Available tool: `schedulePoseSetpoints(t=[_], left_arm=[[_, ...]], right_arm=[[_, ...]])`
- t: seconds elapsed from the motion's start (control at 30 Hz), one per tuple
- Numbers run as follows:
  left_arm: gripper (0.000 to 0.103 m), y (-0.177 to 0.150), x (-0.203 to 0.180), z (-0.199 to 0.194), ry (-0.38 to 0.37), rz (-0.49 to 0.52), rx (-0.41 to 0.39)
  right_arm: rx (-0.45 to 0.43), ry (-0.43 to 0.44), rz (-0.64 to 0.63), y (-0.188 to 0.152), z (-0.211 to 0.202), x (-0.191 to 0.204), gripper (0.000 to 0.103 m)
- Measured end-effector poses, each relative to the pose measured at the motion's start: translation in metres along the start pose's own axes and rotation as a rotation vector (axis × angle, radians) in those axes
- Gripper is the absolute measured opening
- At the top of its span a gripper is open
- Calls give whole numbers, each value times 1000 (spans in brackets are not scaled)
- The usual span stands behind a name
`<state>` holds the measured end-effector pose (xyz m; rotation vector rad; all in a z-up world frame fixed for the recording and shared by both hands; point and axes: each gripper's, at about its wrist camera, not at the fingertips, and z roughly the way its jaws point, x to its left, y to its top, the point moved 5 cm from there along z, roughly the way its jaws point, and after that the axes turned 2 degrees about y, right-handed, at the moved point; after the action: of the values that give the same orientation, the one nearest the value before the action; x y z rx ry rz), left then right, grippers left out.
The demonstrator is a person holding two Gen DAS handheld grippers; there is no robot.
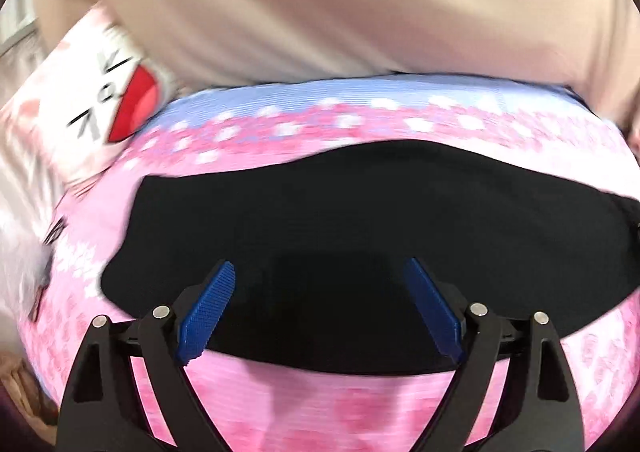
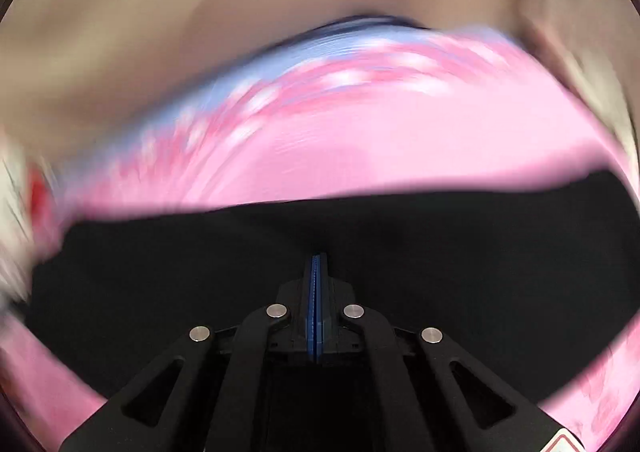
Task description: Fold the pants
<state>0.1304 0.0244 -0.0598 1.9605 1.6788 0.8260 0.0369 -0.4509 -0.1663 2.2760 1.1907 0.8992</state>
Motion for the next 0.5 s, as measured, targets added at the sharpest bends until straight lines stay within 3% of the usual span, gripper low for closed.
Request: schedulePoseSetpoints(t=[0.03, 0.07, 0.17, 0.3, 0.4, 0.43, 0.5], left_arm=[[85, 0, -19, -1, -30, 23, 6], [86, -1, -35, -5, -49, 39, 10], [89, 0, -85, -10, -83, 103, 10], [91, 0, -143, -14, -107, 174, 11], [91, -2, -185, -12, -122, 225, 24], [91, -4, -198, -11, -123, 245, 32], [91, -7, -212, -5, -103, 276, 43]], right_arm=[[-54, -92, 2, 3, -22, -31, 12], [-83, -111, 14, 5, -35, -50, 12], [-126, -50, 129, 12, -69, -110, 12], [-81, 84, 52, 28, -49, -71, 12], [72, 188, -33, 34, 9, -31, 8], [113, 138, -70, 37, 30, -32, 4], [49, 57, -37, 59, 39, -58, 0]])
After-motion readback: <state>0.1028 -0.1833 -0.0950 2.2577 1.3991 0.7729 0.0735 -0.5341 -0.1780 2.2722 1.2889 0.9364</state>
